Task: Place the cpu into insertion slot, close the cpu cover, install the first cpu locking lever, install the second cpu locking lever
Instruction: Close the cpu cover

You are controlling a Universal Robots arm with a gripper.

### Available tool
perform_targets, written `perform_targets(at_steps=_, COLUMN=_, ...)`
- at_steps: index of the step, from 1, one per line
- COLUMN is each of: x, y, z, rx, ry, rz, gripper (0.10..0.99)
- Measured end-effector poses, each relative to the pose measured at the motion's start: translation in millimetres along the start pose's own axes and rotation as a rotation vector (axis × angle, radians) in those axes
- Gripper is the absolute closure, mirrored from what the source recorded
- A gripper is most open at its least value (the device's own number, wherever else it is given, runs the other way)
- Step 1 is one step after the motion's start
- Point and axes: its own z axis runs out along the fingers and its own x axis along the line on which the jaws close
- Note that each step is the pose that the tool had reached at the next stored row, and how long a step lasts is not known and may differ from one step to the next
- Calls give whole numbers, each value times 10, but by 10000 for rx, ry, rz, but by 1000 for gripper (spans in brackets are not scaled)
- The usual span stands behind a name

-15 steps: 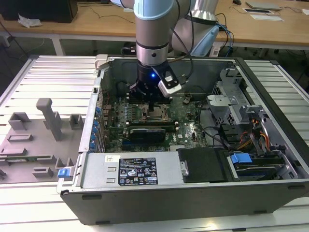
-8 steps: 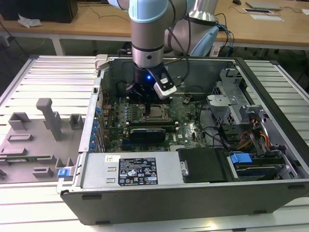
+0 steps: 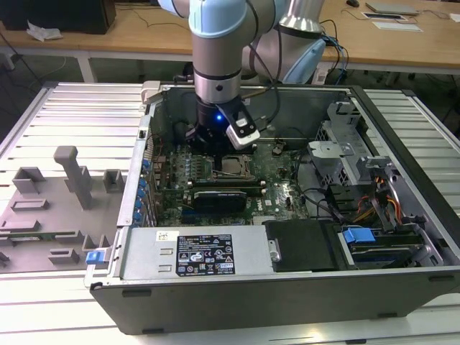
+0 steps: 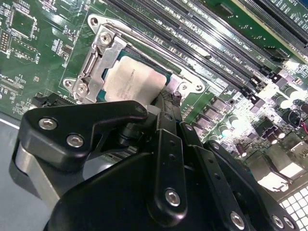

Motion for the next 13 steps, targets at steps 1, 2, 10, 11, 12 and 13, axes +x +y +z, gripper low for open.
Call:
perform_targets(at_steps=1, x=1, y=0, z=3, rx=0, ry=0, rz=0, gripper=980)
perform_targets(at_steps=2, x=0, y=0, z=3, rx=0, ry=0, rz=0, gripper=980)
perform_targets(at_steps=10, x=-33, y=-1, z=6, rx=-7, ry=-4, rz=-5, gripper=980)
perform_targets(at_steps=11, x=-33, y=0, z=6, rx=-9, ry=-4, rz=-6, gripper=980)
perform_targets(at_steps=12, x=-34, y=0, z=4, rx=-13, ry=-4, rz=-13, gripper=980)
perform_targets(at_steps=13, x=-36, y=2, z=-4, rx=-26, ry=-12, rz=-24, gripper=980)
